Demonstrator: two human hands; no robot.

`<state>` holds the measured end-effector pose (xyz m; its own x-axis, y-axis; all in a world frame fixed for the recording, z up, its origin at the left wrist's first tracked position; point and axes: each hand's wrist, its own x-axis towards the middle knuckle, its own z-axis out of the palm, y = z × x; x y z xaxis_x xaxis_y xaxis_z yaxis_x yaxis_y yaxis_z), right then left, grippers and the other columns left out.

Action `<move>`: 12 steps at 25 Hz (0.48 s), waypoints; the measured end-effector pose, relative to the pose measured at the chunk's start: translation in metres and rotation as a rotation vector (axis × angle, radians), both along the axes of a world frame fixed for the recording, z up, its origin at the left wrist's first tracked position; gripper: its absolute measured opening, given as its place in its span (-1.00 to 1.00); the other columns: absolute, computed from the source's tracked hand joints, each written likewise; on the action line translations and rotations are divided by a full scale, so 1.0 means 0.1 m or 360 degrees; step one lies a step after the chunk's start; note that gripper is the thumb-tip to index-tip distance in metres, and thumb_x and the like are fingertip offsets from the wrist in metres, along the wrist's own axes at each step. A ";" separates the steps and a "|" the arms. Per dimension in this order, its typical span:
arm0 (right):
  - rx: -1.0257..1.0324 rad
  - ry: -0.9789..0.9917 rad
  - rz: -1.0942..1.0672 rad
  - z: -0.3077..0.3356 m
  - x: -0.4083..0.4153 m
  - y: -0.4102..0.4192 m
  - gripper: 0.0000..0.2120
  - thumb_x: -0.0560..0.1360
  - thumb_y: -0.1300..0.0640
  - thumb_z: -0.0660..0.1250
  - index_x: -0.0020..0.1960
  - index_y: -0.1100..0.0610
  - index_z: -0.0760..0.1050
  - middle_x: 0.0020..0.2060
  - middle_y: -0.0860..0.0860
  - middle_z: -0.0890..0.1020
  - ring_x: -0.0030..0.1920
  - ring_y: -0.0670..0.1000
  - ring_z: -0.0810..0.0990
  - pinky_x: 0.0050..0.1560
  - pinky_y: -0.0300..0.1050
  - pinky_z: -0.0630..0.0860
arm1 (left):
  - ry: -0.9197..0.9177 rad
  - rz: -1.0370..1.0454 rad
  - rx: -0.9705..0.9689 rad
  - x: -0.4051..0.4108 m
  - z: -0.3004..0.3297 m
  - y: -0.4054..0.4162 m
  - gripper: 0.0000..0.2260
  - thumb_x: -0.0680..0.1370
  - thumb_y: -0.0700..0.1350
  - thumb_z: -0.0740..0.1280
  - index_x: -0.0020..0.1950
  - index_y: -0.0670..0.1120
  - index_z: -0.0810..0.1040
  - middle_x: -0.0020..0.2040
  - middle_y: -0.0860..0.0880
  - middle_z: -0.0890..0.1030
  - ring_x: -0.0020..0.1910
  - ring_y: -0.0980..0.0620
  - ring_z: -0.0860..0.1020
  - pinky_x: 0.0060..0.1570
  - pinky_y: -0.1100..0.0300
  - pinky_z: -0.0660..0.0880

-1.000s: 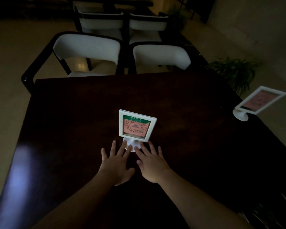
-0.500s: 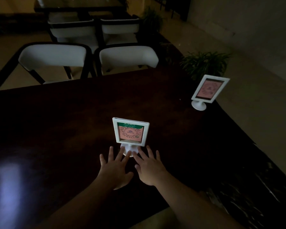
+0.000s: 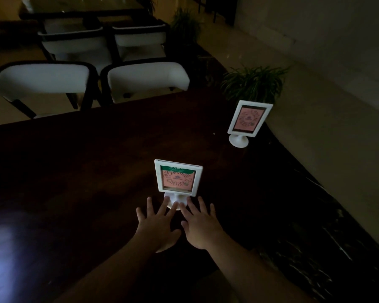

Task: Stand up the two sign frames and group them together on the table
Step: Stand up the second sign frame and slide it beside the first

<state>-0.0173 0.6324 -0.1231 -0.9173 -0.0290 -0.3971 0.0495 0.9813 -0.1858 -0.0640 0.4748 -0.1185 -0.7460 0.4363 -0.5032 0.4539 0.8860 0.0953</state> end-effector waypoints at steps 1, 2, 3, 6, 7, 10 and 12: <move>0.0011 0.0015 -0.0014 -0.01 -0.04 0.06 -0.42 0.65 -0.15 -0.02 0.60 -0.11 -0.16 0.62 -0.01 -0.15 0.57 0.20 -0.27 0.46 0.37 -0.24 | -0.0006 -0.0006 0.0014 -0.05 -0.03 0.07 -0.21 0.45 0.39 0.05 0.54 0.23 -0.30 0.57 0.03 -0.35 0.45 -0.37 -0.40 0.33 -0.46 -0.23; 0.0022 0.0029 -0.0026 -0.03 -0.08 0.13 -0.41 0.65 -0.16 -0.01 0.60 -0.11 -0.16 0.62 0.00 -0.15 0.57 0.20 -0.26 0.46 0.37 -0.23 | -0.0004 -0.0013 0.0029 -0.12 -0.05 0.14 -0.21 0.45 0.39 0.05 0.54 0.23 -0.30 0.56 0.03 -0.36 0.44 -0.38 -0.40 0.33 -0.47 -0.23; 0.0023 0.0033 -0.0035 -0.03 -0.12 0.18 -0.41 0.65 -0.17 -0.01 0.60 -0.11 -0.16 0.62 0.00 -0.15 0.57 0.20 -0.25 0.47 0.37 -0.22 | 0.0000 -0.0021 0.0042 -0.17 -0.07 0.20 -0.21 0.45 0.40 0.04 0.54 0.23 -0.31 0.56 0.03 -0.37 0.43 -0.39 -0.40 0.33 -0.47 -0.23; 0.0038 0.0052 -0.0066 -0.06 -0.31 0.33 -0.40 0.64 -0.17 -0.01 0.60 -0.09 -0.15 0.62 0.00 -0.13 0.58 0.19 -0.22 0.48 0.35 -0.18 | 0.0039 -0.0033 0.0118 -0.36 -0.15 0.36 -0.21 0.45 0.39 0.04 0.53 0.23 -0.33 0.55 0.03 -0.39 0.42 -0.39 -0.42 0.33 -0.47 -0.24; 0.0044 0.0057 -0.0076 -0.06 -0.37 0.38 -0.40 0.64 -0.16 -0.01 0.60 -0.08 -0.14 0.62 0.01 -0.11 0.58 0.19 -0.21 0.48 0.35 -0.17 | 0.0040 -0.0043 0.0146 -0.44 -0.17 0.41 -0.21 0.45 0.38 0.04 0.53 0.23 -0.34 0.55 0.03 -0.39 0.42 -0.38 -0.43 0.33 -0.47 -0.24; 0.0064 0.0083 -0.0089 -0.07 -0.54 0.56 -0.42 0.65 -0.15 -0.01 0.60 -0.07 -0.10 0.62 0.00 -0.06 0.58 0.19 -0.17 0.48 0.34 -0.13 | 0.0053 -0.0092 0.0188 -0.66 -0.18 0.56 -0.22 0.45 0.38 0.02 0.54 0.23 -0.33 0.54 0.04 -0.40 0.40 -0.36 -0.47 0.33 -0.48 -0.26; 0.0085 0.0076 -0.0076 -0.08 -0.67 0.68 -0.42 0.65 -0.15 -0.02 0.61 -0.07 -0.10 0.62 0.00 -0.06 0.58 0.18 -0.16 0.49 0.34 -0.12 | 0.0056 -0.0107 0.0196 -0.79 -0.17 0.65 -0.23 0.46 0.38 0.02 0.55 0.21 -0.29 0.55 0.03 -0.38 0.40 -0.36 -0.48 0.31 -0.47 -0.28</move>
